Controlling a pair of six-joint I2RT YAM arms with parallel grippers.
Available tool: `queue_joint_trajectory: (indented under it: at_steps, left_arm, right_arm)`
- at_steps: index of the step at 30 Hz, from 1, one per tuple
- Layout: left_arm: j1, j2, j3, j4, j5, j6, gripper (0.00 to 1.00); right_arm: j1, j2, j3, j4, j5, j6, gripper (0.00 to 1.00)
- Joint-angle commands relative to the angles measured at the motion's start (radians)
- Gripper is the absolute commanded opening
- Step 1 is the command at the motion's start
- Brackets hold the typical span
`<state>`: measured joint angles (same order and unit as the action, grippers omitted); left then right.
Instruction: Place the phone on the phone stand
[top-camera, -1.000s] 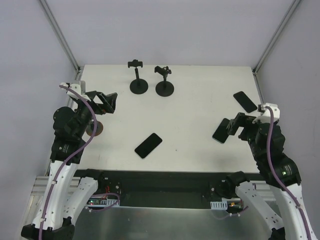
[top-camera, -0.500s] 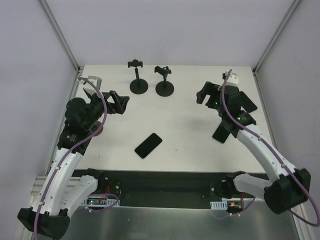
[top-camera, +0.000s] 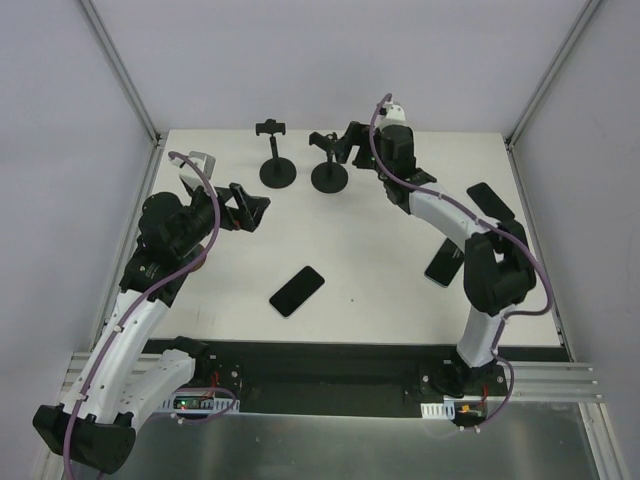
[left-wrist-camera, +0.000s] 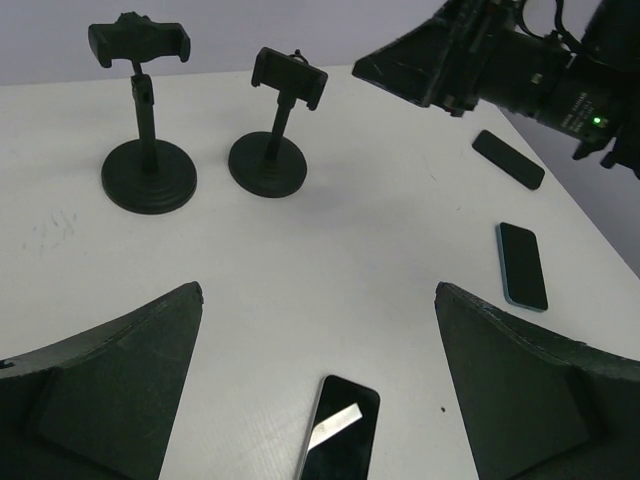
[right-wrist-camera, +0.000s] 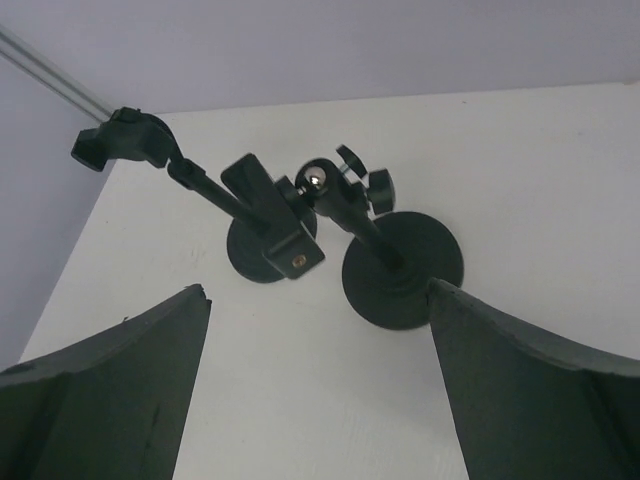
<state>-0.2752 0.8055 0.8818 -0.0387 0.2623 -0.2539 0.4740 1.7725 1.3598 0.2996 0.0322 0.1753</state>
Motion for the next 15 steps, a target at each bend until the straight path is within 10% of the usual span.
queue_joint_trajectory:
  at_steps: [1, 15]
  left_arm:
    - [-0.005, 0.017, 0.013, 0.036, 0.038, -0.039, 0.99]
    - [-0.005, 0.04, 0.017, 0.036, 0.072, -0.058, 0.99]
  right_arm:
    - [0.005, 0.142, 0.166, 0.084, -0.147, -0.049, 0.88]
    - [0.041, 0.291, 0.323, -0.02, -0.058, -0.131, 0.59]
